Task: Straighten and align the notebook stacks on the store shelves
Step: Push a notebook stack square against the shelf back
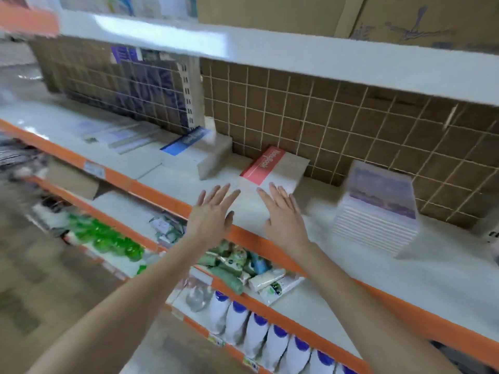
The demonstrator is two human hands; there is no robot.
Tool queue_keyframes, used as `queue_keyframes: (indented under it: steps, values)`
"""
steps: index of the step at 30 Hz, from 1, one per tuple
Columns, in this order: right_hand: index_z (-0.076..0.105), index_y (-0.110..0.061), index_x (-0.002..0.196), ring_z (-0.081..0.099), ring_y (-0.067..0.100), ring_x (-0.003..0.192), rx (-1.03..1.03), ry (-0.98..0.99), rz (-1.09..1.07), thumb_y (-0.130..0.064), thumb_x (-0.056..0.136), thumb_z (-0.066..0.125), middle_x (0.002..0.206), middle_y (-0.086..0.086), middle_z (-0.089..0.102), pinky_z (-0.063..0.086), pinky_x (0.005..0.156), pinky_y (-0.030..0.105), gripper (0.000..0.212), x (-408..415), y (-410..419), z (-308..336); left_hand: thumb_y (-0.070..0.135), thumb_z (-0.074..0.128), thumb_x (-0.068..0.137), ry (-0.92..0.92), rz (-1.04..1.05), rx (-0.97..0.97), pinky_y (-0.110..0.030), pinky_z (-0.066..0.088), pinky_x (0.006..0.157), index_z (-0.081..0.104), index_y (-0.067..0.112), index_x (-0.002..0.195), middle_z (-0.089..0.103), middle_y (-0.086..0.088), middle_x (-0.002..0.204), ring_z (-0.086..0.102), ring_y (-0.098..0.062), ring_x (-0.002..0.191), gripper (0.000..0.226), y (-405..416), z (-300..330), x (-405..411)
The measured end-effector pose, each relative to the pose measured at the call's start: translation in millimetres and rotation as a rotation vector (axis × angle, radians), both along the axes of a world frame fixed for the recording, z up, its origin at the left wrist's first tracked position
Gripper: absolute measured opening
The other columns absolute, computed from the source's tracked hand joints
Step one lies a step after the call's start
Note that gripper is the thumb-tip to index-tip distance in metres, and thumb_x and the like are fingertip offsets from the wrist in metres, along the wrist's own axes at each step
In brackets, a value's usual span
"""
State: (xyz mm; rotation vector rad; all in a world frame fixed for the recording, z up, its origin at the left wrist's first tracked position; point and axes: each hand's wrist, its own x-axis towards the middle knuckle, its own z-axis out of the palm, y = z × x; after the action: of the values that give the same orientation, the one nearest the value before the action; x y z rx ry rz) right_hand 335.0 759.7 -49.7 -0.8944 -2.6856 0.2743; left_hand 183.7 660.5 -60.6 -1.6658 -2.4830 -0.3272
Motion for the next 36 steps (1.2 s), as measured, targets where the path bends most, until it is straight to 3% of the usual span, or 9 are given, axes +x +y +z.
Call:
queue_keyframes:
  steps: [7, 13, 20, 25, 36]
  values:
    - [0.011, -0.021, 0.152, -0.002, 0.024, 0.147, 0.156, -0.116, 0.126, 0.0, 0.088, 0.045, 0.16, 0.008, 0.001, -0.004, 0.117, 0.04, 0.075, -149, -44, 1, 0.031, 0.037, 0.098, 0.137, 0.208, -0.067, -0.045, 0.009, 0.115, 0.015, 0.026, 0.15, 0.012, -0.003, 0.158, 0.013, -0.023, 0.144, 0.057, -68, -1, -133]
    - [0.006, -0.017, 0.152, 0.0, 0.026, 0.147, 0.292, -0.158, 0.16, -0.005, 0.094, 0.04, 0.159, 0.012, 0.003, -0.004, 0.117, 0.043, 0.068, -281, -96, -7, 0.028, 0.034, 0.099, 0.202, 0.248, -0.118, -0.044, 0.008, 0.116, 0.017, 0.024, 0.149, 0.018, -0.003, 0.156, 0.018, -0.021, 0.143, 0.054, -143, 0, -257]
    - [0.007, -0.016, 0.152, 0.005, 0.024, 0.147, 0.276, -0.214, 0.2, -0.02, 0.1, 0.035, 0.159, 0.011, 0.006, 0.0, 0.117, 0.042, 0.059, -410, -141, -12, 0.028, 0.042, 0.096, 0.136, 0.397, -0.09, -0.045, 0.016, 0.113, 0.022, 0.024, 0.148, 0.021, -0.005, 0.155, 0.022, -0.021, 0.141, 0.056, -218, 17, -386]
    - [0.005, -0.014, 0.152, 0.005, 0.022, 0.147, 0.243, -0.246, 0.215, -0.023, 0.099, 0.038, 0.159, 0.011, 0.005, 0.001, 0.117, 0.04, 0.063, -490, -144, -20, 0.025, 0.04, 0.097, 0.158, 0.439, -0.046, -0.048, 0.014, 0.112, 0.022, 0.021, 0.149, 0.023, -0.009, 0.154, 0.024, -0.024, 0.14, 0.055, -216, 30, -462]
    - [0.007, -0.008, 0.15, 0.009, 0.025, 0.145, 0.165, -0.243, 0.14, -0.036, 0.1, 0.039, 0.158, 0.011, 0.01, 0.009, 0.116, 0.041, 0.066, -698, -75, -33, 0.03, 0.034, 0.1, 0.106, 0.351, -0.148, -0.042, 0.011, 0.114, 0.016, 0.025, 0.15, 0.018, -0.005, 0.156, 0.021, -0.02, 0.142, 0.053, -142, 7, -629]
